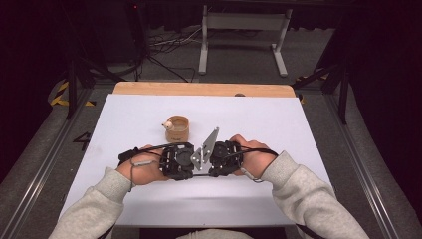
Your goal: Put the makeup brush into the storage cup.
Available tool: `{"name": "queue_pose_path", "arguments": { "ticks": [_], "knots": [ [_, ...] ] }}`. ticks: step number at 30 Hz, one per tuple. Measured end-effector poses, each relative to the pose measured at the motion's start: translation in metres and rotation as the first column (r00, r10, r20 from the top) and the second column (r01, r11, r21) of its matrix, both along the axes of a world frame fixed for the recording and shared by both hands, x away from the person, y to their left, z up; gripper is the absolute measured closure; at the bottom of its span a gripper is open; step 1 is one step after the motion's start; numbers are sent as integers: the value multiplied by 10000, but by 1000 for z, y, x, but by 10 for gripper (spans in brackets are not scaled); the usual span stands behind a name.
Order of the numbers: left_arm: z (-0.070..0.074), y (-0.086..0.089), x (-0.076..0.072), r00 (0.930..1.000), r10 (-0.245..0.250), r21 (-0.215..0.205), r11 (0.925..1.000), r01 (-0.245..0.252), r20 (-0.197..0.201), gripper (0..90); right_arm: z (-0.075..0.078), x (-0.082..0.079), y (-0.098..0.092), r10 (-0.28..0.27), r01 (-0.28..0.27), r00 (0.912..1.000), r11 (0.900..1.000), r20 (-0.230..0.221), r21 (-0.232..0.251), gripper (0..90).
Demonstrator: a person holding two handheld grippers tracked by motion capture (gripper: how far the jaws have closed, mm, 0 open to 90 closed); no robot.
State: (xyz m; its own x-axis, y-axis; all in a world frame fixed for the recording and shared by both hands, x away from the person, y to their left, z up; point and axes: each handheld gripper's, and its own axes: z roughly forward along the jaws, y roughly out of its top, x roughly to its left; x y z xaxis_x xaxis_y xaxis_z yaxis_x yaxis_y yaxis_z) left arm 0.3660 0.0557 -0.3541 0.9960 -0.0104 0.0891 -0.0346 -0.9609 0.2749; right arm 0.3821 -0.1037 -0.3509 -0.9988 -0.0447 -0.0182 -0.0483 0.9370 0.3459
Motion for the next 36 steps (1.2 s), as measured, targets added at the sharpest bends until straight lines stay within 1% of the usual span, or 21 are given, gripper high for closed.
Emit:
{"name": "queue_pose_path", "arguments": {
  "ticks": [7, 9, 10, 12, 14, 16, 18, 19, 20, 21, 22, 23, 25, 27, 28, 29, 31, 32, 34, 35, 36],
  "knots": [
    [0, 1, 0, 10000, -21, -51, 10000, 22, 97, 852, 1, 0, -1, -82, 82, 10000, 10000, -10, -8, 849],
    [1, 2, 0, 9998, 103, 14, 9999, -103, 197, 853, 1, -1, -1, -121, 121, 9999, 9999, 13, 51, 845],
    [0, 3, 0, 9999, 55, -5, 10000, -55, 155, 853, 2, -1, -2, -150, 150, 9999, 9999, 22, 53, 827],
    [0, 4, 1, 9998, 56, 68, 10000, -58, 204, 853, 3, -1, -2, -296, 294, 9995, 9995, 102, 134, 753],
    [1, 4, 1, 9997, 60, 110, 9999, -63, 253, 853, 4, -1, -3, -325, 323, 9994, 9993, 109, 178, 730],
    [-1, 6, 2, 9998, 33, -49, 10000, -32, 204, 853, 5, -1, -5, -343, 336, 9993, 9986, 168, 408, 650],
    [-1, 8, 1, 9997, 192, -107, 9998, -190, 147, 853, 8, -2, -8, -405, 391, 9989, 9974, 230, 606, 623],
    [0, 8, 2, 9998, 137, -94, 9999, -136, 145, 853, 8, -2, -9, -440, 420, 9986, 9967, 286, 691, 609],
    [0, 10, 3, 9996, 135, -204, 9997, -130, 229, 853, 10, -2, -11, -548, 520, 9980, 9953, 330, 816, 584],
    [0, 11, 2, 9993, 289, -359, 9990, -281, 234, 854, 12, -2, -13, -565, 527, 9977, 9941, 371, 943, 577],
    [0, 12, 3, 9997, 171, -471, 9988, -163, 182, 854, 13, -2, -15, -626, 576, 9971, 9923, 430, 1093, 571],
    [0, 14, 3, 9995, 196, -612, 9980, -180, 257, 854, 15, -3, -17, -684, 619, 9965, 9902, 481, 1252, 561],
    [1, 18, 4, 9991, 337, -1001, 9945, -311, 241, 854, 18, -3, -22, -854, 767, 9950, 9855, 514, 1512, 553],
    [1, 21, 4, 9988, 413, -1221, 9918, -380, 248, 854, 23, -4, -29, -997, 846, 9925, 9780, 711, 1906, 551],
    [1, 23, 5, 9987, 418, -1341, 9902, -377, 282, 854, 25, -4, -31, -1065, 893, 9915, 9750, 753, 2033, 551],
    [1, 23, 5, 9987, 418, -1341, 9902, -377, 282, 854, 25, -4, -31, -1065, 893, 9915, 9750, 753, 2033, 551],
    [0, 26, 4, 9982, 532, -1575, 9863, -483, 272, 854, 29, -6, -37, -1204, 967, 9890, 9657, 860, 2410, 553],
    [0, 28, 4, 9979, 568, -1729, 9836, -508, 297, 855, 31, -6, -39, -1253, 979, 9878, 9618, 931, 2555, 554],
    [-1, 31, 3, 9969, 760, -2204, 9730, -692, 225, 854, 35, -8, -44, -1363, 1019, 9851, 9539, 1050, 2824, 555],
    [-1, 34, 3, 9962, 853, -2481, 9656, -776, 203, 855, 36, -10, -46, -1444, 1058, 9833, 9489, 1110, 2974, 558],
    [-1, 35, 4, 9959, 879, -2644, 9612, -789, 221, 855, 39, -11, -49, -1534, 1098, 9812, 9427, 1171, 3150, 560]
  ]
}}
